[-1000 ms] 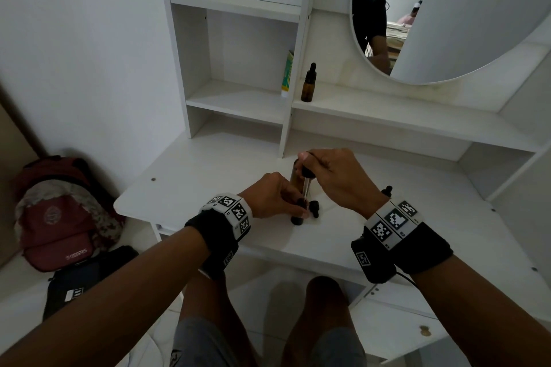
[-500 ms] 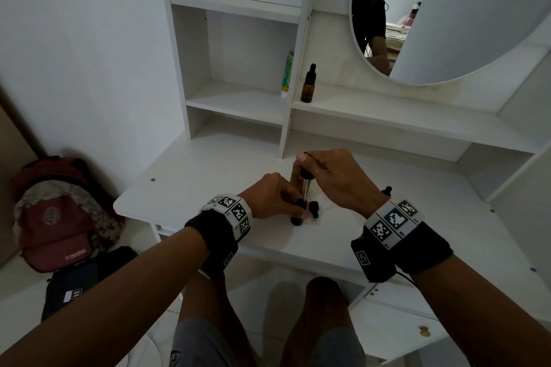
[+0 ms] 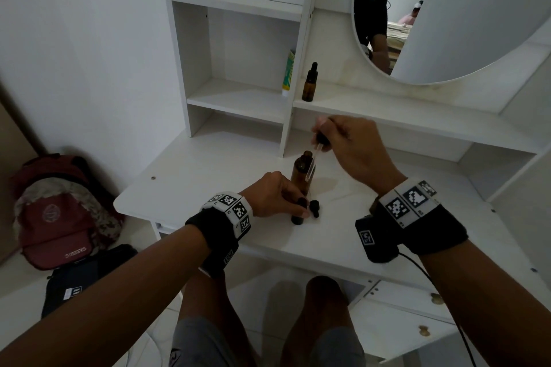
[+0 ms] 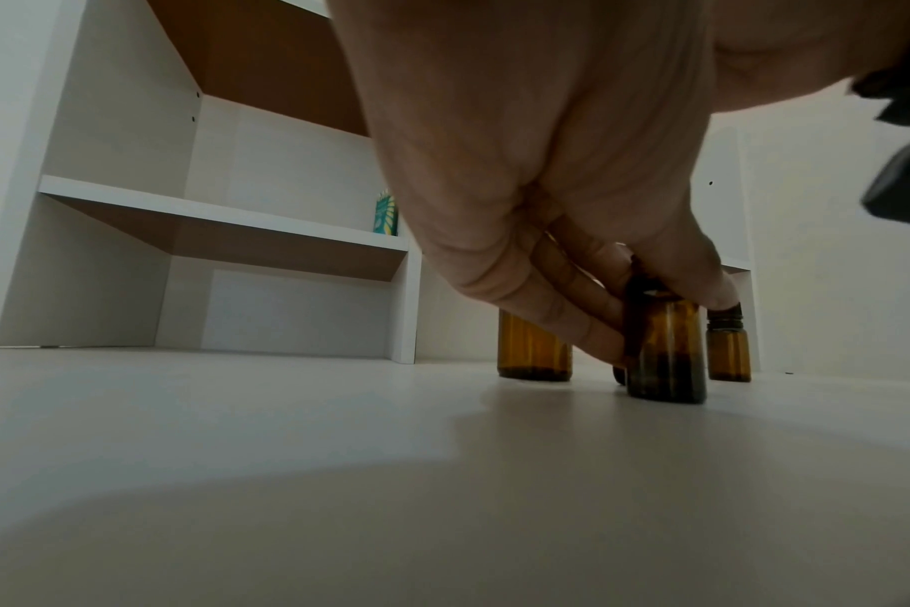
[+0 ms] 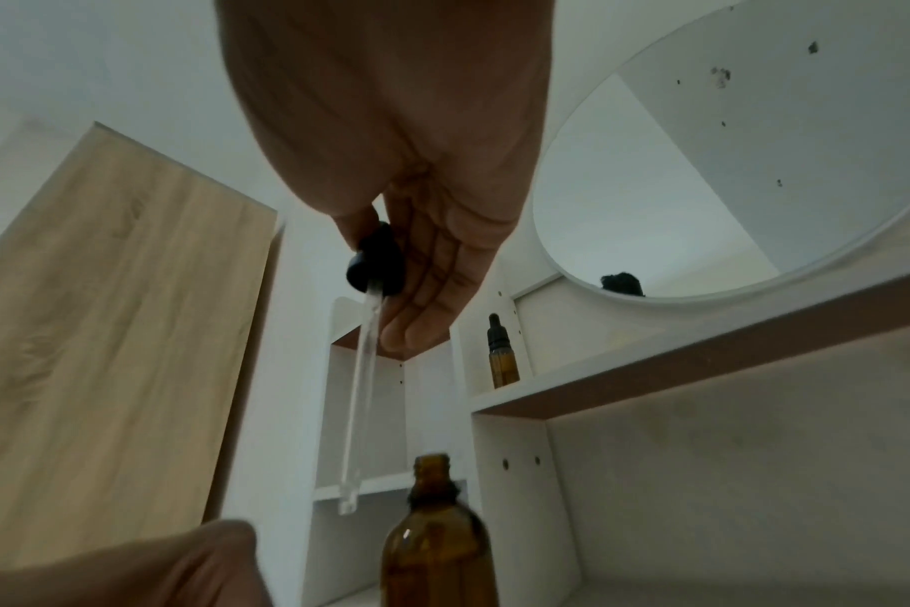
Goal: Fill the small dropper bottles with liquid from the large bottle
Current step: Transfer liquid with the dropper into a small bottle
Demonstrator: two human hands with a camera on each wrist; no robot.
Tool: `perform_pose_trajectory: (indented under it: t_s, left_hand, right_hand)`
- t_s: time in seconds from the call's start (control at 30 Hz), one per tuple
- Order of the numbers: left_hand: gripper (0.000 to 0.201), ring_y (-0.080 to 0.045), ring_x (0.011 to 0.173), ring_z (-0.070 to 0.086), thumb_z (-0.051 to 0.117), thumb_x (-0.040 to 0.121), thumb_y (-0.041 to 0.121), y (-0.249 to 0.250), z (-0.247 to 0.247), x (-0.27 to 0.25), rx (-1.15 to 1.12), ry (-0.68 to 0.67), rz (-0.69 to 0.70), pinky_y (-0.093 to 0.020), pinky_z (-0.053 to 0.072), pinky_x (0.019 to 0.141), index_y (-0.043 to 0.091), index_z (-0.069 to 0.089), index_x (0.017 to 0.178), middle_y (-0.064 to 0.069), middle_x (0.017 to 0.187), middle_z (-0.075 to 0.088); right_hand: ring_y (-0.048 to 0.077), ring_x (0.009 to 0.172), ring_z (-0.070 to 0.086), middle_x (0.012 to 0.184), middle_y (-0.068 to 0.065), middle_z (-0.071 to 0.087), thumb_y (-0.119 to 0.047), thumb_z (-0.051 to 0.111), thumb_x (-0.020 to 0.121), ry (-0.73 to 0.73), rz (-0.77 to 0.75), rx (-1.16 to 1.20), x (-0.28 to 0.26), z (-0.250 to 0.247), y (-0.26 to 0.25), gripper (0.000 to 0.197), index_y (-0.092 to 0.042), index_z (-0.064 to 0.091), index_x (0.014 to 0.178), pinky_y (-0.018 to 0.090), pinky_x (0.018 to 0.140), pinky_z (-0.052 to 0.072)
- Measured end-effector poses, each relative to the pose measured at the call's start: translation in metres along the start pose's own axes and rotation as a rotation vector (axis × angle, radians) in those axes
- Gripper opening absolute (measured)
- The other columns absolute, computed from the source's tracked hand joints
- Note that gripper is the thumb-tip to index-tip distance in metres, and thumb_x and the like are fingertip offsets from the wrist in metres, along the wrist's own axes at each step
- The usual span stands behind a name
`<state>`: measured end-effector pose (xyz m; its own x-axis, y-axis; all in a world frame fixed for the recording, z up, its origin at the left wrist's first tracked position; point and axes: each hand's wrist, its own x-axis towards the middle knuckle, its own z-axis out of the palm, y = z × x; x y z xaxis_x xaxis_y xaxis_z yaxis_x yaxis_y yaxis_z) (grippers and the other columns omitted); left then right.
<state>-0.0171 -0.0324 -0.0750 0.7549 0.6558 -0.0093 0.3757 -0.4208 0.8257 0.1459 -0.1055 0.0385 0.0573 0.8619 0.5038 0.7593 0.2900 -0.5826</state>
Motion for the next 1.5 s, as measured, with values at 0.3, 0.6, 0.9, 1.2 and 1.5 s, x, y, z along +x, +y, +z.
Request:
perform_pose_trajectory:
  t_s: [0.3, 0.6, 0.9, 1.2, 1.5]
  left_hand:
    - [0.026, -0.008, 0.09, 0.072, 0.085, 0.074, 0.026, 0.0, 0.0, -0.001, -0.012, -0.005, 0.003, -0.033, 0.057, 0.093, 0.015, 0.08, 0.098, 0.003, 0.094, 0.078]
    - [0.026, -0.009, 0.09, 0.072, 0.085, 0.075, 0.026, 0.001, 0.0, -0.001, -0.001, -0.001, 0.011, -0.033, 0.057, 0.093, 0.015, 0.08, 0.098, 0.002, 0.095, 0.078]
    - [0.028, -0.01, 0.09, 0.073, 0.086, 0.074, 0.027, -0.002, 0.0, 0.0, 0.003, 0.007, 0.003, -0.036, 0.057, 0.092, 0.014, 0.08, 0.098, 0.002, 0.093, 0.078]
    - [0.028, -0.01, 0.089, 0.073, 0.086, 0.074, 0.026, -0.001, 0.001, 0.0, -0.004, 0.003, 0.009, -0.035, 0.057, 0.093, 0.013, 0.08, 0.098, 0.003, 0.093, 0.078]
    - [0.028, -0.01, 0.089, 0.073, 0.086, 0.074, 0.026, -0.002, 0.001, 0.0, 0.007, 0.007, 0.021, -0.034, 0.058, 0.092, 0.013, 0.08, 0.098, 0.001, 0.094, 0.078]
  right_hand:
    - [0.01, 0.073, 0.069, 0.081, 0.002, 0.071, -0.034, 0.043, 0.102, 0.208, 0.008, 0.072, 0.029, -0.003, 0.009, 0.038, -0.007, 0.07, 0.097, 0.028, 0.073, 0.059]
    - [0.019, 0.071, 0.068, 0.083, 0.008, 0.072, -0.033, 0.042, 0.102, -0.035, 0.001, -0.13, 0.021, 0.023, 0.03, 0.042, -0.003, 0.07, 0.092, 0.034, 0.073, 0.057]
    - [0.015, 0.073, 0.067, 0.082, 0.004, 0.072, -0.033, 0.042, 0.103, 0.008, 0.007, -0.057, 0.015, 0.034, 0.035, 0.042, -0.005, 0.071, 0.09, 0.036, 0.075, 0.057]
    - [0.016, 0.075, 0.068, 0.083, 0.006, 0.072, -0.03, 0.041, 0.103, -0.002, -0.01, -0.071, 0.013, 0.035, 0.036, 0.041, -0.004, 0.071, 0.092, 0.036, 0.076, 0.057]
    - [0.019, 0.074, 0.069, 0.082, 0.007, 0.072, -0.03, 0.041, 0.103, 0.02, -0.008, -0.041, 0.012, 0.036, 0.036, 0.042, -0.003, 0.071, 0.091, 0.036, 0.074, 0.058]
